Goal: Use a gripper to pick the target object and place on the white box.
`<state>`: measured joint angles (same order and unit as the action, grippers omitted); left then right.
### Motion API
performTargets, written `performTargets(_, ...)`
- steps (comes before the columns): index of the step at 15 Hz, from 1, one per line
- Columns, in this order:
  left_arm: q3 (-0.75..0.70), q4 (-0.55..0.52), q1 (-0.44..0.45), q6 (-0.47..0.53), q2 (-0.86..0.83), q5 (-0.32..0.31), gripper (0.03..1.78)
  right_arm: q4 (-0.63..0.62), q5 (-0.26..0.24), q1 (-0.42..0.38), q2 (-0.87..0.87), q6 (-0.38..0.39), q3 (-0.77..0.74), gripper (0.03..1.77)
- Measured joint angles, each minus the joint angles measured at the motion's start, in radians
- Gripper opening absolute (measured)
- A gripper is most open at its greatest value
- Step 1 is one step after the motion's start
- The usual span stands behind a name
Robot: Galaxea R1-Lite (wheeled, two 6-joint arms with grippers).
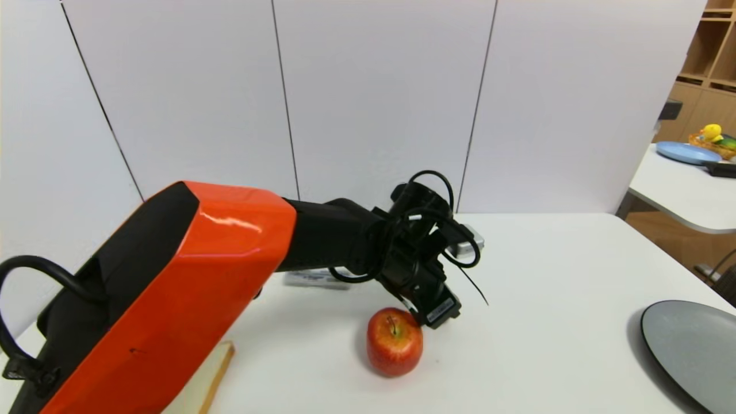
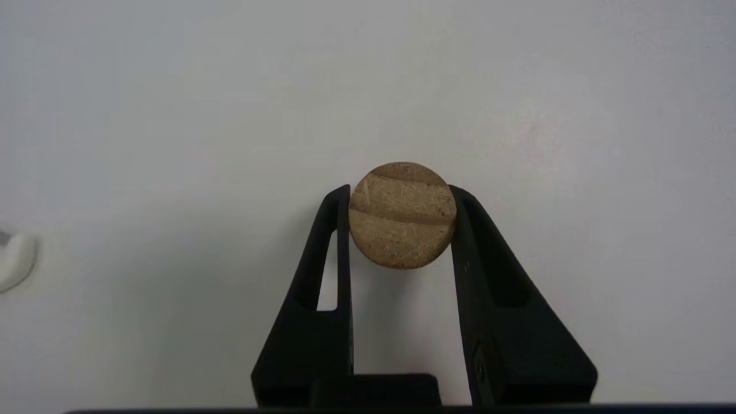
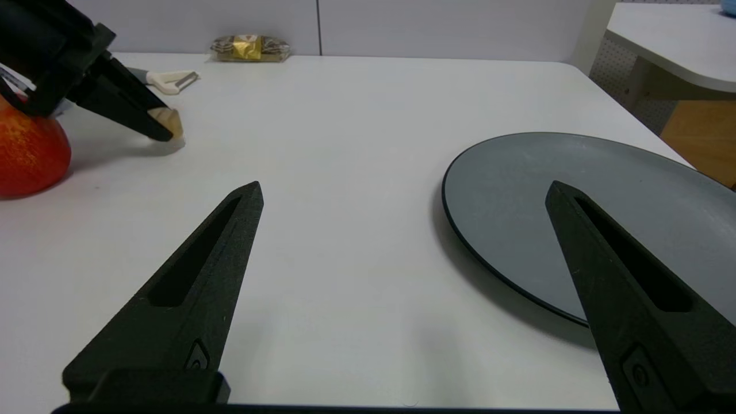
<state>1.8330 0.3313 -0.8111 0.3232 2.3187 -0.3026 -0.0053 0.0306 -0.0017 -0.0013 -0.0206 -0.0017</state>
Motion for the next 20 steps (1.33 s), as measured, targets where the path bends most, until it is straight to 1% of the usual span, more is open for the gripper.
performTargets(5,-0.086,0.01,0.11,0.005,-0.133,-0.002,0.51,0.0,0.0,0.0,0.0,0.0,0.0,1.7)
performTargets(9,-0.153,0.018,0.234,0.004,-0.273,-0.003,0.51,0.0,0.0,0.0,0.0,0.0,0.0,1.7)
performTargets(16,-0.294,0.075,0.525,0.001,-0.552,0.0,0.51,0.0,0.0,0.0,0.0,0.0,0.0,1.7)
performTargets(20,-0.362,0.083,0.671,-0.007,-0.641,0.002,0.51,0.0,0.0,0.0,0.0,0.0,0.0,1.7)
